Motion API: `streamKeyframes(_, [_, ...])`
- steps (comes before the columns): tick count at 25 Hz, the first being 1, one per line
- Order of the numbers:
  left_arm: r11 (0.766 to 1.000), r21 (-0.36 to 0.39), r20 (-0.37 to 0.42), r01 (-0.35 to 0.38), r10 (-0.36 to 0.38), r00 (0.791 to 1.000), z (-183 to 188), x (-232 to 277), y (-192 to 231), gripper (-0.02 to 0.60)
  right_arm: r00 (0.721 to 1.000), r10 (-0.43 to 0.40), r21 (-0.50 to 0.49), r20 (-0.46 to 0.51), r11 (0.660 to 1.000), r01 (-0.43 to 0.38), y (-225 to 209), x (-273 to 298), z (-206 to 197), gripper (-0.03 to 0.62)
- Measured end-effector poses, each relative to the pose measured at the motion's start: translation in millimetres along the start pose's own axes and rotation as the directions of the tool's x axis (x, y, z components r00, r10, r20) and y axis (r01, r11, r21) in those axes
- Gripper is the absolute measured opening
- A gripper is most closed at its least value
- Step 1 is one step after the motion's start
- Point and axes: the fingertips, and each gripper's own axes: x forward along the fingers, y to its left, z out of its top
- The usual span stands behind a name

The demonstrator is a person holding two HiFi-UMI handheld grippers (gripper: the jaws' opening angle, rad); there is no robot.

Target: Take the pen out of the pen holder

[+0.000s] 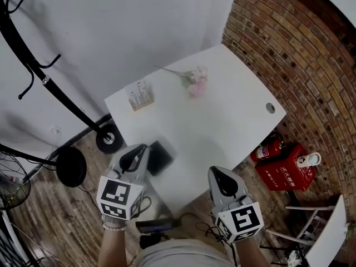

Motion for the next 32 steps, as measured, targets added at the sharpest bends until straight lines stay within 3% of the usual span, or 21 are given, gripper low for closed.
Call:
streamKeyframes(7, [1.000, 0.009, 0.087, -0.025, 0.024, 0.996, 35, -39, 2, 0.025, 0.998, 0.059, -0.030, 0.019, 0.998, -0.059, 23, 5, 12, 0.005])
streamKeyframes(14, [0.996, 0.010, 0.148, -0.093, 0.091, 0.985, 48, -87, 16, 0.025, 0.988, 0.147, -0.074, 0.051, 0.987, -0.143, 61, 15, 30, 0.005])
streamKeyframes(21, [0.980, -0.056, 0.133, -0.192, 0.198, 0.971, 40, -140, 35, 0.025, 0.967, 0.244, -0.108, 0.074, 0.966, -0.235, 107, 25, 44, 0.005])
streamKeyframes(32, [0.940, -0.090, 0.114, -0.328, 0.337, 0.935, 10, -222, 62, 0.025, 0.925, 0.375, -0.160, 0.065, 0.919, -0.361, 182, 34, 51, 0.005])
